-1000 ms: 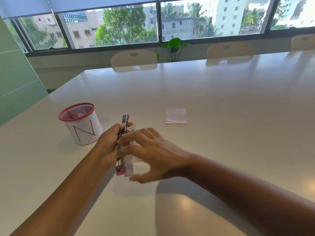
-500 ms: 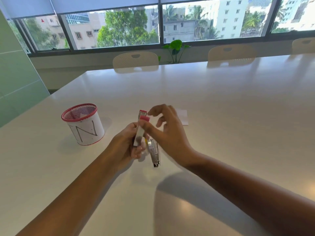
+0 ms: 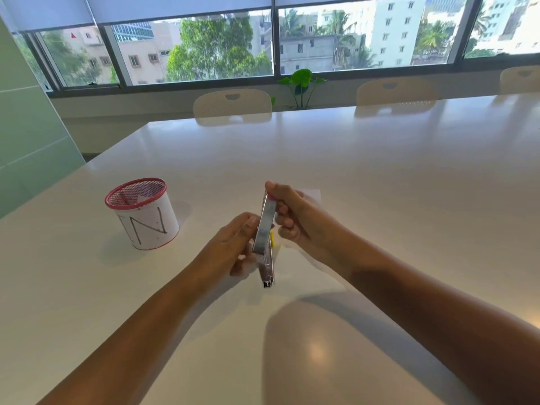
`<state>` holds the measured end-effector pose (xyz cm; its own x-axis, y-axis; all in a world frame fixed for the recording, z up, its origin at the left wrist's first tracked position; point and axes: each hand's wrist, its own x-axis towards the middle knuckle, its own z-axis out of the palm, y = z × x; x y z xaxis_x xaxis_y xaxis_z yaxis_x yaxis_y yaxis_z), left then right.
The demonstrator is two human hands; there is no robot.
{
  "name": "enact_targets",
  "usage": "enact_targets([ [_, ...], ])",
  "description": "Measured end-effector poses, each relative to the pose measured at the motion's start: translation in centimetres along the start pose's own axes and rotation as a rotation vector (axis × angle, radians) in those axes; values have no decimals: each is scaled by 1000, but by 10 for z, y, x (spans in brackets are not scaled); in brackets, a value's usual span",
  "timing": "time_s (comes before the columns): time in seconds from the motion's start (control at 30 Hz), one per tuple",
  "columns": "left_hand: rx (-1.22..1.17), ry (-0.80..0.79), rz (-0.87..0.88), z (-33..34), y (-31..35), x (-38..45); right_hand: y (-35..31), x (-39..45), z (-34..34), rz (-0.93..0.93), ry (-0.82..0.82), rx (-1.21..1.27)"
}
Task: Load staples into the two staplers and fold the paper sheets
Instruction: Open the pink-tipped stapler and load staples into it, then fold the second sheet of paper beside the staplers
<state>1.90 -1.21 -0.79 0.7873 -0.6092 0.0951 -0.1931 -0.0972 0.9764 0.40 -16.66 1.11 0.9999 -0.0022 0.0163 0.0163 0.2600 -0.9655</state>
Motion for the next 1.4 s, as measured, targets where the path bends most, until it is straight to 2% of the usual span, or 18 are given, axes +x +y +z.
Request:
enact_targets([
  [0.07,121,156,10,-4,-4,4,-6,3,-5,-21,38,68],
  [0.13,100,294,-5,-10,-7,6,-11,6,-12,-34,80,59],
  [0.27,87,449,-20,-17,-11,11,-12,7,-26,24,179,-137],
  [0.43,107,446,-1,-18,-13,14,-12,10,-31,131,249,-516],
  [0.6,196,449,43,-17,-15,13,-18,1,-30,287,93,-892],
  [0.83,263,440,67,-19,-16,12,-20,0,-32,229,108,-1141],
  [1.0,253,444,51,-19,-17,12,-11,5,-43,161,219,-1402],
  [1.23,269,437,67,-19,-16,12,3,9,-50,220,233,-1479],
  [1.33,269,439,68,-19,-16,12,2,10,-52,110,349,-1393],
  [1.4,263,435,74,-19,-15,11,6,12,-57,-49,404,-1332],
])
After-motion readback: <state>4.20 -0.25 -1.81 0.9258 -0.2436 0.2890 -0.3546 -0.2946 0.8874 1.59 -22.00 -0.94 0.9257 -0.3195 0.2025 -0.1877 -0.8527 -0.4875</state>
